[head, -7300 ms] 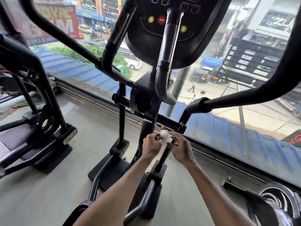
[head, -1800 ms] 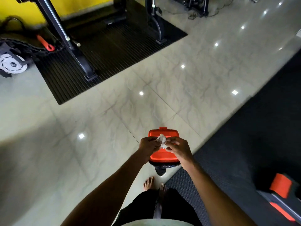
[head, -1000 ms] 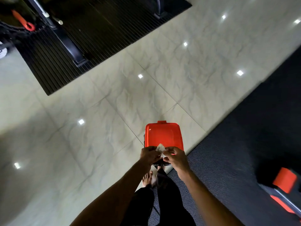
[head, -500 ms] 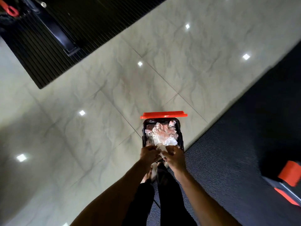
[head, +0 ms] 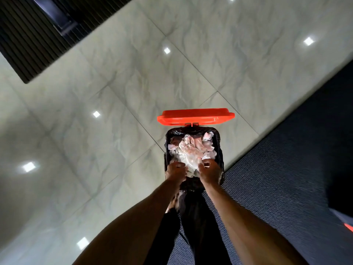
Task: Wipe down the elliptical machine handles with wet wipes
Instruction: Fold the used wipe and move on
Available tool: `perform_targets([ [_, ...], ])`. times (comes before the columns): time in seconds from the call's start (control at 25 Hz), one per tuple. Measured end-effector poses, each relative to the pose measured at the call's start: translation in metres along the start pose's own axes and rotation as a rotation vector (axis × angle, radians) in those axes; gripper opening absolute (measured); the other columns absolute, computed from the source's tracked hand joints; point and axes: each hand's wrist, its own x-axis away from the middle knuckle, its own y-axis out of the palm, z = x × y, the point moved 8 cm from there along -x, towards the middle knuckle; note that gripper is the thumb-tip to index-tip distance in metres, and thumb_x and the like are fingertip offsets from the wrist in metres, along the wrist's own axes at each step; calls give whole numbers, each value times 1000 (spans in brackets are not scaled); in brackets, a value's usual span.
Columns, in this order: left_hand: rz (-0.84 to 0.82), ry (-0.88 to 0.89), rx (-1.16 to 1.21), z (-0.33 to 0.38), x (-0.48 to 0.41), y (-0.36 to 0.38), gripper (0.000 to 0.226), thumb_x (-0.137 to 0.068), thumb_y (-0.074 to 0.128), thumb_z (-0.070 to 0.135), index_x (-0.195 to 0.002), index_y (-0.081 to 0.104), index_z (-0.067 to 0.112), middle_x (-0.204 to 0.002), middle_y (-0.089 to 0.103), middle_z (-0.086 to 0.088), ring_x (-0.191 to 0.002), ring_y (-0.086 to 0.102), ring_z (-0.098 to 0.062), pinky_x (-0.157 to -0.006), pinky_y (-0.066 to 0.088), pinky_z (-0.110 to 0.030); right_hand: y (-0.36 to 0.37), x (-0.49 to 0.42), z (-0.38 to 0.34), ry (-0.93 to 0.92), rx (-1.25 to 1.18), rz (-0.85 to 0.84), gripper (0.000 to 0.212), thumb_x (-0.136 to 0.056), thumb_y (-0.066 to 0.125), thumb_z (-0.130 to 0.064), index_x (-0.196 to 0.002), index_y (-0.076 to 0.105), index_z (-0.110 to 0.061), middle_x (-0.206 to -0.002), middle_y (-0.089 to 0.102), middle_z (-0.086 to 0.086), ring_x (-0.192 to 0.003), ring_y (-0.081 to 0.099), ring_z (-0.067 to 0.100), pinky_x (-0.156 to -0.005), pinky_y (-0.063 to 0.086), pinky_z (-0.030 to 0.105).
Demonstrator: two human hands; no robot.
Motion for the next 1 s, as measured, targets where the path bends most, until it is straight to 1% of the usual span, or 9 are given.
perform_targets([
  [0.12,-25,-11,-1,-7,-32,13,9,-91,67,9,-99,70,13,-106,75,-16,-100,74,-36,-90,61,-51,33,-34,10,-34,108,-33,35,-81,63,-32,-102,79,-8,-98,77,17,-92,73,35,-78,58,40],
  [0.2,-62,-22,-23,-12,-49,21,21,-87,67,18,-108,69,12,-109,73,-12,-101,71,-33,-97,58,-52,53,-42,11,-26,218,-146,45,-86,57,-28,-124,74,-12,-115,73,19,-109,68,37,-89,53,41],
  [0.28,-60,-42,-8,-14,-51,23,15,-93,65,14,-107,69,12,-105,70,-11,-92,67,-28,-93,58,-48,59,-44,12,5,267,-203,48,-90,53,-21,-136,67,-17,-127,69,17,-120,63,37,-96,50,39],
  [0.4,-6,-73,25,-12,-34,13,13,-95,64,7,-104,71,13,-105,73,-10,-84,71,-26,-83,63,-41,44,-34,8,37,214,-151,52,-86,50,-15,-133,69,-25,-129,70,10,-119,65,34,-94,55,38],
  [0.6,-31,-5,44,19,28,-11,22,-96,61,-5,-115,70,-1,-114,73,-15,-94,69,-25,-90,61,-43,-4,18,-26,-35,273,-167,38,-91,56,-23,-125,73,-16,-128,71,12,-116,66,33,-84,50,33],
  [0.68,-38,17,81,28,61,-23,15,-98,61,-1,-105,72,4,-112,74,-16,-93,69,-27,-91,61,-45,-23,45,-44,-62,236,-178,54,-82,45,-34,-123,73,-13,-130,71,13,-117,65,33,-83,46,32],
  [0.76,-38,32,123,35,97,-40,16,-97,63,6,-87,71,15,-105,75,-17,-90,71,-31,-90,62,-49,-45,77,-67,-78,197,-165,61,-79,40,-36,-124,73,-13,-134,69,12,-121,63,32,-87,45,32],
  [0.88,-59,78,155,44,143,-59,13,-88,66,9,-78,70,17,-91,73,-16,-80,67,-27,-85,62,-52,-73,116,-91,-80,124,-119,36,-96,55,-22,-126,72,-13,-138,67,12,-126,62,31,-101,46,36],
  [1.0,-60,129,197,50,168,-77,11,-69,64,20,-74,72,15,-80,72,-12,-73,65,-26,-78,62,-52,-92,145,-107,-99,82,-95,32,-97,60,-19,-126,73,-17,-137,68,10,-126,62,30,-105,46,37],
])
